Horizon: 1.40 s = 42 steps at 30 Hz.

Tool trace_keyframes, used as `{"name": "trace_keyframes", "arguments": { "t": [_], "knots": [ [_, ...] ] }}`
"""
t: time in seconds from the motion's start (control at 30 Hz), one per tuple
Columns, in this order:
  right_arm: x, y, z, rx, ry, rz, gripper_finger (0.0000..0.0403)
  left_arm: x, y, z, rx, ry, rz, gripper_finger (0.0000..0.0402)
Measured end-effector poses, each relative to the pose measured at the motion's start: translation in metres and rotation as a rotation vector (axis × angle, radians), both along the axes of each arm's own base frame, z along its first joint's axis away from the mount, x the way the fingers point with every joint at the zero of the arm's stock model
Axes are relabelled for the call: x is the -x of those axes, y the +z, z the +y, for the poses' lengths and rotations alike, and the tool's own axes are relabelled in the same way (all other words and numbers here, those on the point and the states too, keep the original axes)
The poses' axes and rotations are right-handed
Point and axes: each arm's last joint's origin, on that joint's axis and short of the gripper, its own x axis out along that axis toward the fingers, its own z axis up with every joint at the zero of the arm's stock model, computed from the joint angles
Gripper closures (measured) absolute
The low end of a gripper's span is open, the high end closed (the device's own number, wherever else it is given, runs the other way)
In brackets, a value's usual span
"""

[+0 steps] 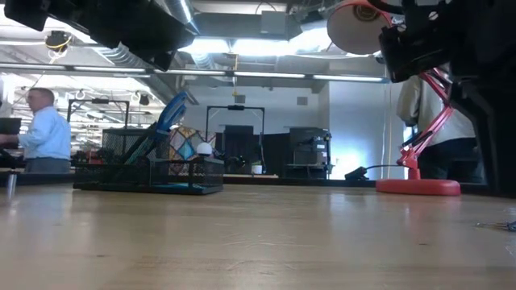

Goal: Pick and place office supplies into organizer
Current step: Put the blue binder clip into the black desk organizer

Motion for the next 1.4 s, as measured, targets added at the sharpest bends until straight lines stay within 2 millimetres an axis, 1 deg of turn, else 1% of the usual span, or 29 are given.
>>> {"name": "trace_keyframes", "arguments": {
  "t": [0.17,0.37,0.5,0.63,0.83,0.9,1.03,1.13,1.23,1.4],
  "knots": [
    [0.002,0.0,-0.002,0.013,-0.05,0.022,0.0255,0.0,0.0,0.0,0.0,0.0,0.002,0.0336],
    [0.002,0.0,-0.002,0.015,-0.049,0.021,0.0218,0.0,0.0,0.0,-0.001,0.0,0.002,0.0334],
    [0.002,0.0,-0.002,0.012,-0.049,0.022,0.0209,0.0,0.0,0.0,-0.001,0.0,0.003,0.0337],
    [0.001,0.0,-0.001,-0.017,-0.049,0.019,0.021,0.0,-0.001,0.0,-0.004,0.0,0.011,0.0338],
    [0.0,0.0,0.0,-0.028,-0.037,0.012,0.0223,0.0,-0.001,0.0,-0.004,0.0,0.013,0.0338],
    [0.001,-0.004,0.0,-0.047,-0.038,0.009,0.0228,0.001,-0.002,0.0,-0.005,0.001,0.016,0.0336],
    [0.007,-0.023,-0.003,-0.085,-0.039,0.018,0.0237,0.001,-0.002,0.0,-0.006,0.001,0.017,0.0337],
    [0.011,-0.029,-0.005,-0.094,-0.044,-0.001,0.0243,0.001,-0.002,0.0,-0.005,0.001,0.017,0.0339],
    [0.012,-0.032,-0.007,-0.088,-0.035,0.004,0.0249,0.001,-0.002,0.0,-0.005,0.001,0.017,0.034],
    [0.01,-0.03,-0.005,-0.068,-0.014,-0.014,0.0257,0.001,-0.002,0.0,-0.005,0.001,0.017,0.0341]
  ]
}}
